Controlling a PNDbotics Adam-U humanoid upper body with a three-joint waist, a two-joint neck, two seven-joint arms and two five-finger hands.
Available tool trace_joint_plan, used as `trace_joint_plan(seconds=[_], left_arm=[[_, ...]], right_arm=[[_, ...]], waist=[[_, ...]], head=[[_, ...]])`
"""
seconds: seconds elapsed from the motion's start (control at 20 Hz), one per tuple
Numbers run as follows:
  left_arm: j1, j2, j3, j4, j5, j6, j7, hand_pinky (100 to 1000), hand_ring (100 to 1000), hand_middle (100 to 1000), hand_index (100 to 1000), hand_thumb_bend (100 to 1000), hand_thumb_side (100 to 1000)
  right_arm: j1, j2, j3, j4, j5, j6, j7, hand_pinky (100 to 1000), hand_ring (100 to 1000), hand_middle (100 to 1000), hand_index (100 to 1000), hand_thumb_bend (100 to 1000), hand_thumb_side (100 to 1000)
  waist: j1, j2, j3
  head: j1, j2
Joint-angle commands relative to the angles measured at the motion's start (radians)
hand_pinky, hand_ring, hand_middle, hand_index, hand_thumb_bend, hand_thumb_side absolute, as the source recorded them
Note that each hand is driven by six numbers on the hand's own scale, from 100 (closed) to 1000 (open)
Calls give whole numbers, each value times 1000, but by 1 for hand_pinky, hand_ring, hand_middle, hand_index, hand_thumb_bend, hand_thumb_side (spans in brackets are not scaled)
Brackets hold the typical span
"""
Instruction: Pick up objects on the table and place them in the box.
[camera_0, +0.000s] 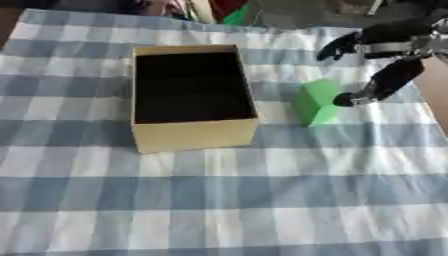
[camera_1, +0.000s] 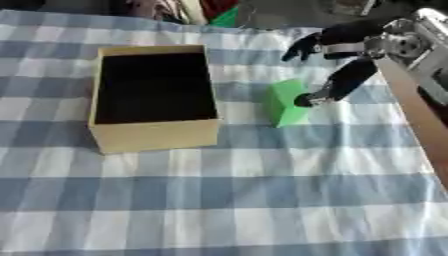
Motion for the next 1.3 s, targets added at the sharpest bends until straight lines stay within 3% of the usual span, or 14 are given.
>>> trace_joint_plan(seconds=[0.05,0.9,1.2,1.3], left_arm=[[-9,9,2,-17,-3,0,-11,731,620,728,812,100,936],[-11,2,1,-17,-3,3,-27,732,617,717,803,100,932],[-11,0,1,-17,-5,3,-33,732,616,720,800,100,934],[-11,0,1,-17,-6,4,-35,732,616,721,799,100,934]], right_arm=[[-19,-11,0,16,4,-8,20,900,895,972,1000,330,565],[-28,26,21,64,58,-29,32,890,886,949,1000,362,598],[-34,44,28,89,82,-40,14,857,844,852,1000,287,492],[-34,47,31,96,83,-45,9,848,826,813,961,267,461]], waist=[[-12,-3,3],[-16,11,12],[-17,13,16],[-17,13,16]], head=[[-4,-9],[-7,-10],[-7,-12],[-6,-12]])
